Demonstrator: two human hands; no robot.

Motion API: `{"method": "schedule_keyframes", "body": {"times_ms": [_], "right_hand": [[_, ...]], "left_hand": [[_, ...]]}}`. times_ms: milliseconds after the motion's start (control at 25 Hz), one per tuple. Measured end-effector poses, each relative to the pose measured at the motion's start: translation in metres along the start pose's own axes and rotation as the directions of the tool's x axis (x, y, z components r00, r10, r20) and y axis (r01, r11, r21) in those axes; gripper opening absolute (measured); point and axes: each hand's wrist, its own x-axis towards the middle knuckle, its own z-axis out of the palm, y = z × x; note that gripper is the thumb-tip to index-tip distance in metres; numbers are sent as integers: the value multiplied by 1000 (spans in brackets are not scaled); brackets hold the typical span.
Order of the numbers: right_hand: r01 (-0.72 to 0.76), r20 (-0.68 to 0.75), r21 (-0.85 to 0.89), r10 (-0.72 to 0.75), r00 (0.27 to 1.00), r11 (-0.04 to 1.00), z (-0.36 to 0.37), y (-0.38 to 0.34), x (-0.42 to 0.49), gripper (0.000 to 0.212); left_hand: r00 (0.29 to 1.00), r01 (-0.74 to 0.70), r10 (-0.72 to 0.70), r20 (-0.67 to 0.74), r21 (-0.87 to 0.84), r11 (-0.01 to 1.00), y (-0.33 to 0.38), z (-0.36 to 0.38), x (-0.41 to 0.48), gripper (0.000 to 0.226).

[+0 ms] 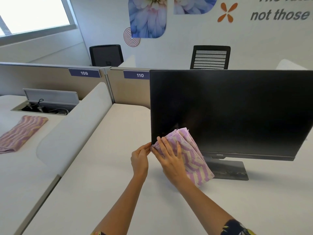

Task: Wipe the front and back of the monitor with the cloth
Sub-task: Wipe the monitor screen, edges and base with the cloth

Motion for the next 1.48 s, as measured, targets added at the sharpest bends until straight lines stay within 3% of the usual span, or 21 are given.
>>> {"method": "schedule_keyframes", "body": {"times_ms": [160,600,920,1480], "right_hand": [[21,-11,-5,-21,1000,1000,4,9,-8,86],[-124,57,-66,128,990,990,-4,47,-44,91],[-85,7,-25,85,996,996,4,-10,-1,85],[-55,-28,-44,54,998,998,1,4,-6,89]], "left_hand": [[999,-30,30,20,-3,1000,-6,-1,0,36],[999,-43,43,-26,16,999,-7,3,-1,39],[999,-32,32,0,1,999,-2,0,-3,38],[999,-47,47,2,-22,999,-2,2,-3,39]]}}
